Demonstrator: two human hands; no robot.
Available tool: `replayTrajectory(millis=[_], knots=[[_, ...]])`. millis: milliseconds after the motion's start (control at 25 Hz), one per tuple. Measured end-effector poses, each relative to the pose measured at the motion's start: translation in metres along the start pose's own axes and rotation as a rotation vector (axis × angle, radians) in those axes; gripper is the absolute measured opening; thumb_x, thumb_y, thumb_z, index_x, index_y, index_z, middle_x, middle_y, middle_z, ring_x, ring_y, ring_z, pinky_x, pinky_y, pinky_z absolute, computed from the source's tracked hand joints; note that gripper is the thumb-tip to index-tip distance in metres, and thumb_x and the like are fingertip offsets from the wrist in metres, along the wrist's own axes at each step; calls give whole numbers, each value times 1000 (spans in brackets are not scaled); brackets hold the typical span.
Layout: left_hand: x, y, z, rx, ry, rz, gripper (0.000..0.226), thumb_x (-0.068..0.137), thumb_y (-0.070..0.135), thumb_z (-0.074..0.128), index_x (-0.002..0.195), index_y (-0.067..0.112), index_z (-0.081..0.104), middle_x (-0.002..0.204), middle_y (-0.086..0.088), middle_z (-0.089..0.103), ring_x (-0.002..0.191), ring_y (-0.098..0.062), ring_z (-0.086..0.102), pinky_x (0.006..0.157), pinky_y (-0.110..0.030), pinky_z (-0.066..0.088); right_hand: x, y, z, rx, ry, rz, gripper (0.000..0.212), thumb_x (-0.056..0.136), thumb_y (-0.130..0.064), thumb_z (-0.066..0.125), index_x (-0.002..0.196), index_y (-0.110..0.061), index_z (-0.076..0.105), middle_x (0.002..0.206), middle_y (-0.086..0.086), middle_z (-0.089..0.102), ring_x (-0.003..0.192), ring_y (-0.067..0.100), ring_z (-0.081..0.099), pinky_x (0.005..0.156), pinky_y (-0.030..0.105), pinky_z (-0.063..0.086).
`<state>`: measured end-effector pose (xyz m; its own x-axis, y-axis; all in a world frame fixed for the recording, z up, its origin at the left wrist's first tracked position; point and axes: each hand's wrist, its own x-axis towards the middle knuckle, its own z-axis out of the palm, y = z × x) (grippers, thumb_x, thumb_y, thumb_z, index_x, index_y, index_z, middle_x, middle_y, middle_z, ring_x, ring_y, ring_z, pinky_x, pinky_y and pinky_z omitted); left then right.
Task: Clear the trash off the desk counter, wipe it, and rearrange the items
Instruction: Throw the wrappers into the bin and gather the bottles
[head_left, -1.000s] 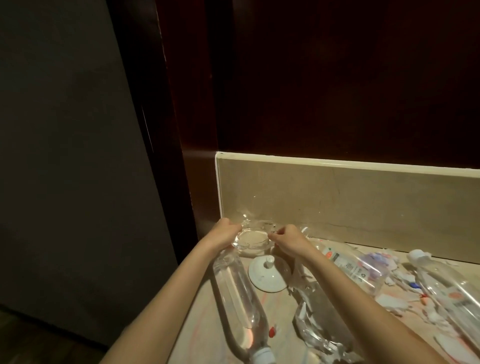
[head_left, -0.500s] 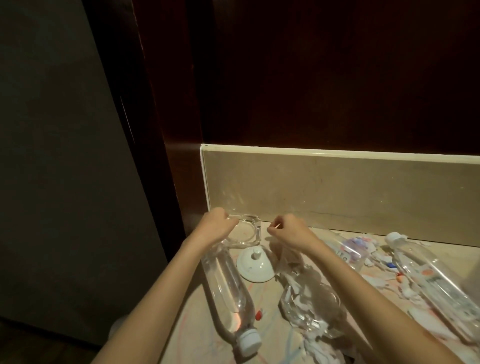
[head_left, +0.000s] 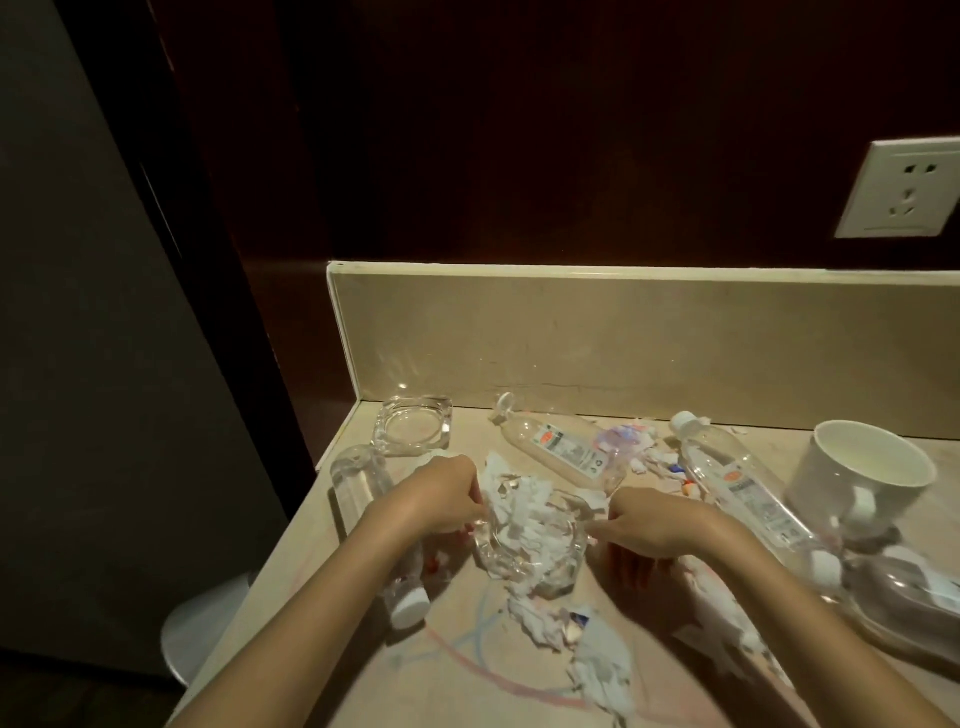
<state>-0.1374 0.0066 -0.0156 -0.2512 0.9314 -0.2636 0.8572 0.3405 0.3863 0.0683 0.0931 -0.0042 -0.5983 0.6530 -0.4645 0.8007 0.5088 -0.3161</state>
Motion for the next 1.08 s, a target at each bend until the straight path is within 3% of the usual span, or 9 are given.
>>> replayTrajectory(millis=[120, 200, 360, 520, 600, 720, 840, 960, 1080], knots=[[-2, 4, 8, -48, 13, -14, 18, 86, 18, 66, 92, 4, 75, 91, -8, 75, 79, -18, 67, 70, -29, 52, 1, 6, 16, 227, 45, -31, 34, 95, -32, 48, 71, -10, 59, 61, -1, 64, 49, 10, 60, 60, 28, 54], [-4, 6, 11, -86, 27, -43, 19, 86, 18, 66, 85, 1, 74, 88, -9, 74, 74, -20, 65, 65, -30, 48, 3, 5, 23, 306, 108, -36, 32, 94, -31, 53, 70, -10, 56, 60, 0, 62, 47, 9, 57, 50, 21, 45], [-14, 8, 18, -176, 68, -76, 22, 88, 24, 66, 75, 6, 66, 72, -10, 61, 56, -15, 49, 55, -25, 38, 5, -1, 32, 368, 249, -14, 28, 93, -28, 54, 71, -10, 52, 65, 7, 54, 58, 16, 50, 54, 25, 35], [-22, 8, 10, -346, 165, -45, 31, 87, 27, 68, 81, -3, 70, 69, -1, 66, 58, -13, 56, 59, -25, 48, -3, -8, 27, 593, 371, -4, 19, 92, -21, 53, 77, -9, 53, 64, 2, 60, 47, 7, 58, 42, 17, 38], [-25, 9, 2, -464, 204, -3, 25, 87, 28, 69, 87, 2, 69, 73, -4, 67, 64, -15, 60, 69, -32, 53, -5, -11, 23, 666, 449, -6, 17, 91, -19, 56, 78, -8, 56, 67, 2, 60, 51, 9, 58, 48, 20, 46], [-31, 10, -8, -655, 205, 38, 20, 88, 23, 68, 93, 4, 64, 76, -4, 65, 58, -10, 65, 57, -22, 52, -10, -18, 19, 827, 501, -21, 15, 91, -19, 58, 86, -6, 62, 64, 4, 57, 51, 12, 57, 58, 29, 50], [-36, 8, -10, -868, 135, 36, 27, 88, 15, 68, 101, -7, 60, 82, -10, 68, 54, -12, 67, 52, -19, 54, -18, -26, 20, 1006, 432, -7, 18, 93, -18, 57, 93, -1, 64, 54, 4, 50, 40, 10, 53, 48, 23, 48], [-48, -1, -6, -878, 121, 52, 27, 88, 15, 68, 102, -7, 60, 82, -9, 69, 55, -13, 67, 54, -21, 55, -23, -31, 32, 954, 424, -16, 41, 93, -24, 57, 102, 16, 59, 46, -2, 38, 40, 13, 42, 48, 24, 41], [-74, -12, -1, -885, 144, 37, 26, 87, 18, 68, 98, -4, 61, 87, -14, 70, 55, -13, 67, 56, -22, 57, -34, -41, 47, 896, 452, -77, 49, 91, -27, 58, 104, 20, 56, 47, -1, 32, 44, 15, 35, 55, 29, 35]])
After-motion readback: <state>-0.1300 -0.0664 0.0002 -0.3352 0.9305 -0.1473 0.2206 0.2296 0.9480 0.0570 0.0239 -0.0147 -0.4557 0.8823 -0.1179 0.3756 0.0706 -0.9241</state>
